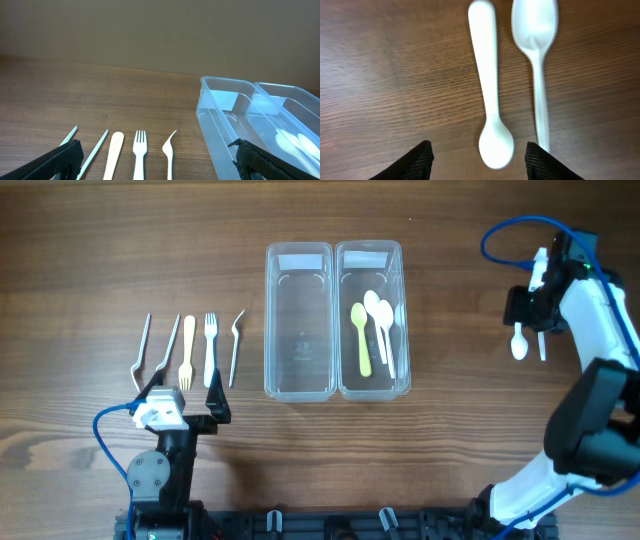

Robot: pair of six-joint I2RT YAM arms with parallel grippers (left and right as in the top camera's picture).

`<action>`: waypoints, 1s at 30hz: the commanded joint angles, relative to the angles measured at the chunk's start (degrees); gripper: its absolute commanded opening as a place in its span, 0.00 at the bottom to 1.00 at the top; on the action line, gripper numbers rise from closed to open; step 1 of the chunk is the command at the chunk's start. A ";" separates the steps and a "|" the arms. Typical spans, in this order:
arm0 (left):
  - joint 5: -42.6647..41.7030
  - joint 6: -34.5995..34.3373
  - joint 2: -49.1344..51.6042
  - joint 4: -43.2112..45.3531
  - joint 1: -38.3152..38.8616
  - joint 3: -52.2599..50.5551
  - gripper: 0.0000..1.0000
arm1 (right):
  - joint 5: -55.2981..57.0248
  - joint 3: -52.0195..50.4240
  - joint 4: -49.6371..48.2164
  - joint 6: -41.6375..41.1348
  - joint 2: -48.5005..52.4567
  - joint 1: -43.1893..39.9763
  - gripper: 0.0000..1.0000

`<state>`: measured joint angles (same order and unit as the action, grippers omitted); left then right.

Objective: Pack container
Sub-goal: 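Grasp another white spoon with the right gripper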

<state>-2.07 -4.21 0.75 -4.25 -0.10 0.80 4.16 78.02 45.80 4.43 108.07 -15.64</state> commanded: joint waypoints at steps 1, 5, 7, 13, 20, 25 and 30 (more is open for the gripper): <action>-1.07 -0.79 -0.26 0.09 0.33 -0.46 1.00 | 1.01 -0.50 -0.55 0.52 4.79 -0.04 0.59; -1.07 -0.79 -0.26 0.09 0.33 -0.46 1.00 | 0.98 -0.55 0.09 -0.63 7.85 -0.09 0.59; -1.07 -0.79 -0.26 0.09 0.33 -0.46 1.00 | 1.01 -0.79 -0.35 -0.98 8.13 -0.09 0.59; -1.07 -0.79 -0.26 0.09 0.33 -0.46 1.00 | 0.98 -1.07 -0.52 -1.49 8.57 -0.09 0.59; -1.07 -0.79 -0.26 0.09 0.33 -0.46 1.00 | 1.01 -3.52 -3.17 -1.64 9.44 -0.13 0.58; -1.07 -0.79 -0.26 0.09 0.33 -0.46 1.00 | -0.59 -3.52 -3.69 -1.86 10.67 -0.15 0.17; -1.07 -0.79 -0.26 0.09 0.33 -0.46 1.00 | -1.88 -3.34 -3.21 -3.10 10.51 -0.13 0.04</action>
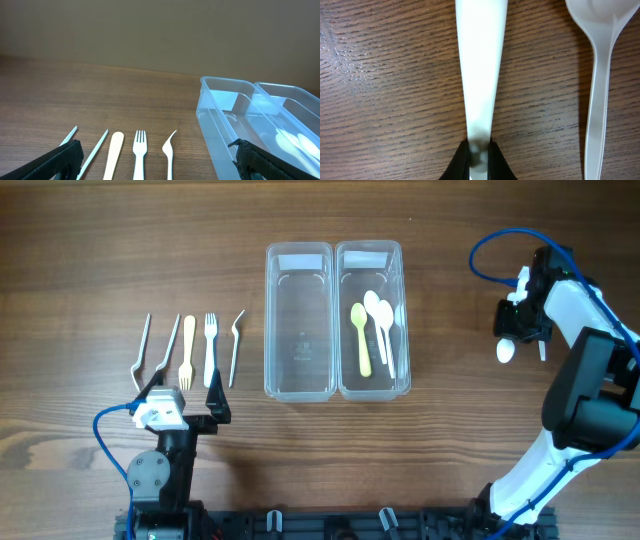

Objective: Pack container
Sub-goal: 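Grasp another white spoon with the right gripper, then drop the white spoon into the right container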

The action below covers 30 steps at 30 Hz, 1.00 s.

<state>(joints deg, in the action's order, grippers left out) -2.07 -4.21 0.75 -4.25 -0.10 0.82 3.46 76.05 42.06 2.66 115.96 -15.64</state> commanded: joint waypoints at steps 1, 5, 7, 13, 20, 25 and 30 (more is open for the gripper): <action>-1.07 -0.79 -0.26 0.09 0.33 -0.48 1.00 | -2.08 -1.11 0.66 -1.29 2.29 -0.13 0.04; -1.07 -0.79 -0.26 0.11 0.33 -0.48 1.00 | -4.92 -0.09 1.18 -1.20 -1.16 0.09 0.04; -1.07 -0.79 -0.26 0.09 0.33 -0.48 1.00 | -5.27 -0.09 1.51 -1.20 -3.98 0.37 0.04; -1.07 -0.79 -0.26 0.09 0.33 -0.48 1.00 | -8.48 -0.09 2.82 -1.25 -12.13 0.72 0.04; -1.07 -0.79 -0.26 0.09 0.33 -0.48 1.00 | -22.14 -0.09 4.15 -1.22 -19.04 4.70 0.04; -1.07 -0.79 -0.26 0.11 0.33 -0.48 1.00 | -24.55 -0.09 2.80 -3.69 -20.63 13.68 0.04; -1.07 -0.79 -0.26 0.09 0.33 -0.48 1.00 | -24.55 -0.09 -2.05 -6.60 -20.61 25.49 0.04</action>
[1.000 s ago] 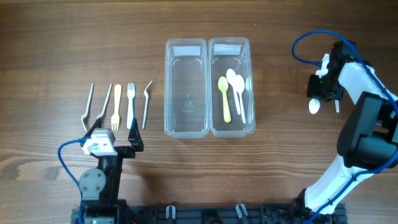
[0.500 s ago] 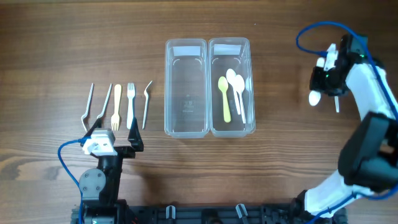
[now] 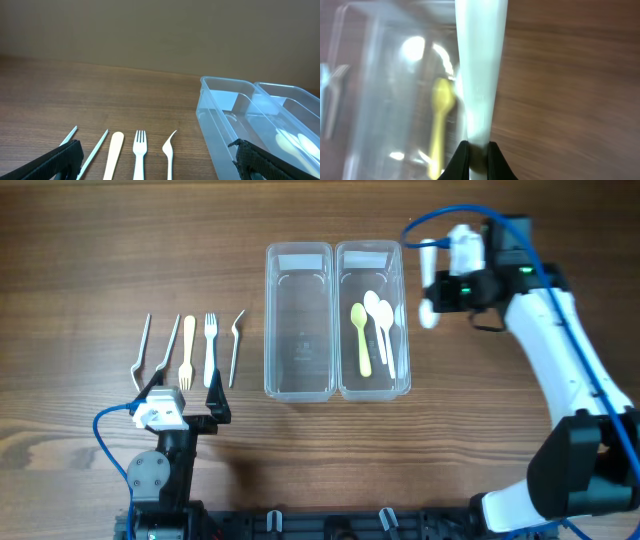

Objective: Pack container
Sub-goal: 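Drop the white spoon into the right container, then grasp the last white spoon with the right gripper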

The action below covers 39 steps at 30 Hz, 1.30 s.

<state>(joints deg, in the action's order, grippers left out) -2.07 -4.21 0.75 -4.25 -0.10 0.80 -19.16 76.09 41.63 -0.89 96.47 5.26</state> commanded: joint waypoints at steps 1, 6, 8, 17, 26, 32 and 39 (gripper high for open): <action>-1.07 -0.79 -0.26 0.11 0.33 -0.46 1.00 | -1.90 -0.15 -2.08 -3.87 -1.11 5.99 0.04; -1.07 -0.79 -0.26 0.09 0.33 -0.46 1.00 | 1.57 -0.15 -4.28 -5.53 -0.81 12.26 0.04; -1.07 -0.79 -0.26 0.11 0.33 -0.46 1.00 | 3.08 -0.15 -4.72 -5.55 -0.79 13.11 0.07; -1.07 -0.79 -0.26 0.09 0.33 -0.46 1.00 | 6.62 -0.13 -3.69 -2.08 -1.88 10.54 0.66; -1.07 -0.79 -0.26 0.09 0.33 -0.46 1.00 | 18.36 -0.13 -1.33 4.35 -5.88 -11.04 0.63; -1.07 -0.79 -0.26 0.09 0.33 -0.46 1.00 | 18.34 -0.15 -3.82 8.66 -1.38 -23.08 0.59; -1.07 -0.79 -0.26 0.09 0.33 -0.46 1.00 | 18.36 -0.15 -8.85 15.54 9.92 -26.51 0.51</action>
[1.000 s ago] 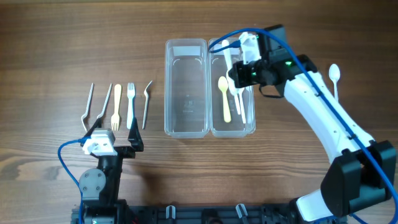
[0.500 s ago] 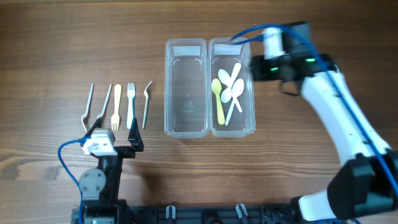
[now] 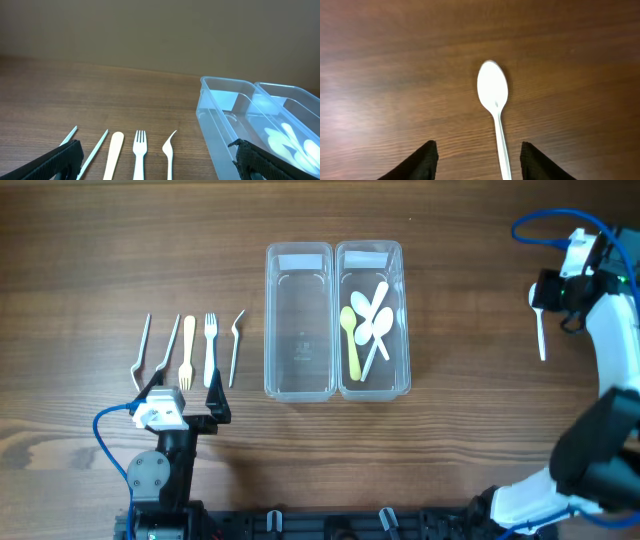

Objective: Pack container
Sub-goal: 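Grasp the last white spoon with the right gripper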

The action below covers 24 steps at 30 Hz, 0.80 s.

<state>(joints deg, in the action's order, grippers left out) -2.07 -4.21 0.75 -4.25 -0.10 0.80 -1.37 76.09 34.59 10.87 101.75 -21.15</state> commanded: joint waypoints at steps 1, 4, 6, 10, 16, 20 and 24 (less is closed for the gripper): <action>-1.07 -0.79 -0.26 0.09 0.33 -0.46 1.00 | 0.76 -0.15 -2.51 4.22 5.97 -0.11 0.50; -1.07 -0.79 -0.26 0.09 0.33 -0.46 1.00 | 3.87 -0.15 -4.66 4.63 9.01 -0.11 0.49; -1.07 -0.79 -0.26 0.09 0.33 -0.46 1.00 | 4.20 -0.15 -6.10 6.16 10.58 -0.11 0.50; -1.07 -0.79 -0.26 0.09 0.33 -0.46 1.00 | 3.96 -0.15 -7.37 7.10 12.31 -0.63 0.49; -1.07 -0.79 -0.26 0.09 0.33 -0.46 1.00 | 2.60 -0.26 -7.15 6.75 15.19 -1.99 0.49; -1.07 -0.79 -0.26 0.09 0.33 -0.46 1.00 | 1.33 -0.31 -7.15 5.46 17.42 -2.34 0.48; -1.07 -0.79 -0.26 0.09 0.33 -0.46 1.00 | 1.20 -0.31 -7.82 5.44 18.49 -2.34 0.39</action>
<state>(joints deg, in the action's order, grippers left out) -2.04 -4.21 0.75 -4.25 -0.10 0.80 0.89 76.12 26.92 16.58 117.67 -23.42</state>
